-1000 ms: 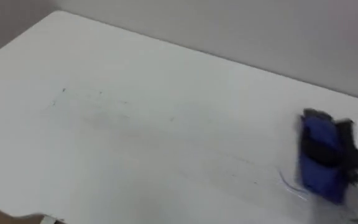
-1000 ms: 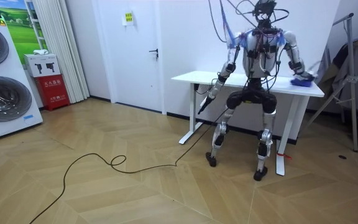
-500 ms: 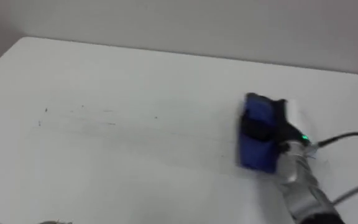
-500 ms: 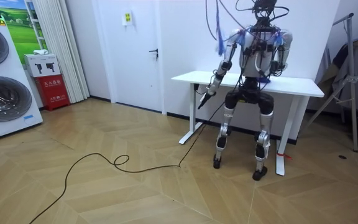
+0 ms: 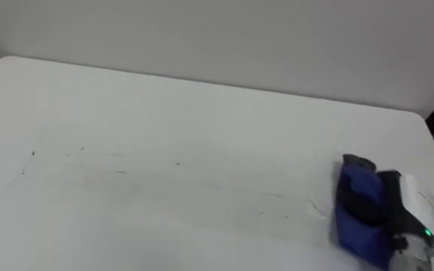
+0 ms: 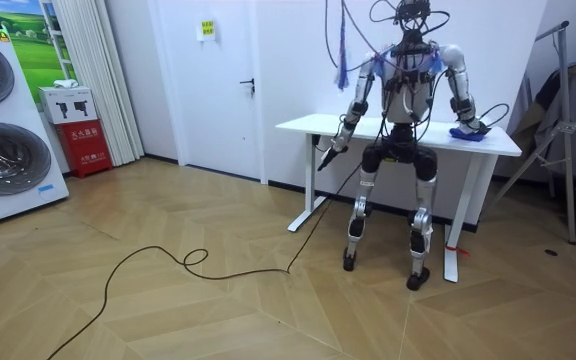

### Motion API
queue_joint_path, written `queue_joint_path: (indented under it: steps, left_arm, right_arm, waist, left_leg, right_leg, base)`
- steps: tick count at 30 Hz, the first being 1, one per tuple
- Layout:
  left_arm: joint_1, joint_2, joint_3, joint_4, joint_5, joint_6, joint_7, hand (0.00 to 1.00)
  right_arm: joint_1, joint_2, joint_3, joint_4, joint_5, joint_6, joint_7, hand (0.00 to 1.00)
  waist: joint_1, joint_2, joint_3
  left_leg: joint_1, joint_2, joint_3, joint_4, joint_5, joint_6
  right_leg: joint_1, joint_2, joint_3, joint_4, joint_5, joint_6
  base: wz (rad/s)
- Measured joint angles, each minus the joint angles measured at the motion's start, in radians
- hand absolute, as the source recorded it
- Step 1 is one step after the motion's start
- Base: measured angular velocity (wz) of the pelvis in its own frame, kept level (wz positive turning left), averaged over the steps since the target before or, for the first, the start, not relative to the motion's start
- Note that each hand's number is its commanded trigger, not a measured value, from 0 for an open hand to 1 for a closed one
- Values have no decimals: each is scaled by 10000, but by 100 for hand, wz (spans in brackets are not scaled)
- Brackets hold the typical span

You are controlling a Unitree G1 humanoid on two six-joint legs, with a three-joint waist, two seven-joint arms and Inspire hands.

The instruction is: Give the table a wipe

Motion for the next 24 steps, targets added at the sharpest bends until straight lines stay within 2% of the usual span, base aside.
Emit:
queue_joint_path:
  steps: [3,7,9,10,12,13,15,17,19,21,24]
  left_arm:
    - [-241,4,-441,26,-83,-61,247,0]
    - [-278,-99,-845,47,-281,-74,445,0]
    - [-381,-195,-1152,47,-280,-52,467,0]
    - [-441,-244,-1165,47,-280,-30,467,0]
    - [-601,-272,-1366,39,-299,42,469,0]
    - [-667,-273,-1435,24,-344,48,469,0]
    - [-635,-276,-1481,8,-534,79,466,0]
    - [-343,-253,-1464,-16,-681,216,462,0]
    - [171,-209,-1218,-37,-686,433,433,0]
    - [361,-208,-903,-49,-685,456,411,0]
    - [469,-125,-628,-64,-653,418,405,0]
  right_arm:
    - [-106,1,17,26,112,107,-21,100]
    - [-776,71,434,-46,114,730,132,100]
    - [-1422,171,951,-456,36,1491,690,100]
    - [-1615,203,1147,-491,12,1618,789,100]
    - [-2491,460,1893,-703,-284,2025,1207,100]
    - [-2879,513,2324,-772,-363,2035,1433,100]
    - [-3233,597,2602,-803,-678,1967,1689,100]
    - [-3178,593,2599,-867,-903,1925,1698,100]
    - [-2799,579,2477,-902,-932,1601,1562,100]
    - [-2238,576,2231,-911,-1028,1266,1350,100]
    - [-1339,569,1576,-701,-967,659,747,100]
  waist:
    - [95,139,5]
    - [360,207,52]
    - [733,293,150]
    - [810,325,190]
    - [1063,403,263]
    - [1179,383,301]
    - [1256,399,325]
    - [1271,429,303]
    - [1067,360,270]
    - [941,305,240]
    - [458,166,180]
  left_leg:
    - [50,12,-3,22,-35,-51]
    - [48,16,-202,17,-29,-45]
    - [12,40,-289,5,-32,-45]
    - [-19,38,-354,4,-33,-44]
    - [-221,33,-763,-17,-32,-45]
    - [-310,32,-926,-42,1,-70]
    - [-437,28,-1180,-49,56,-106]
    - [-430,-16,-1285,-69,98,-47]
    - [-293,-57,-1322,-205,95,-34]
    - [-122,-85,-1358,-257,68,-15]
    - [108,-184,-1345,-261,19,62]
  right_leg:
    - [35,6,26,42,16,-23]
    - [-209,132,290,191,92,-140]
    - [-566,319,630,270,223,-317]
    - [-643,372,708,291,245,-348]
    - [-999,569,859,337,216,-329]
    - [-1164,662,963,332,182,-370]
    - [-1250,710,901,331,163,-446]
    - [-1194,697,823,301,122,-453]
    - [-977,683,721,139,114,-447]
    - [-737,681,709,-13,112,-444]
    - [-181,543,424,-206,-2,-321]
  base:
    - [-2]
    - [-25]
    - [-57]
    - [-43]
    - [-30]
    - [-22]
    - [8]
    - [16]
    - [12]
    - [23]
    - [37]
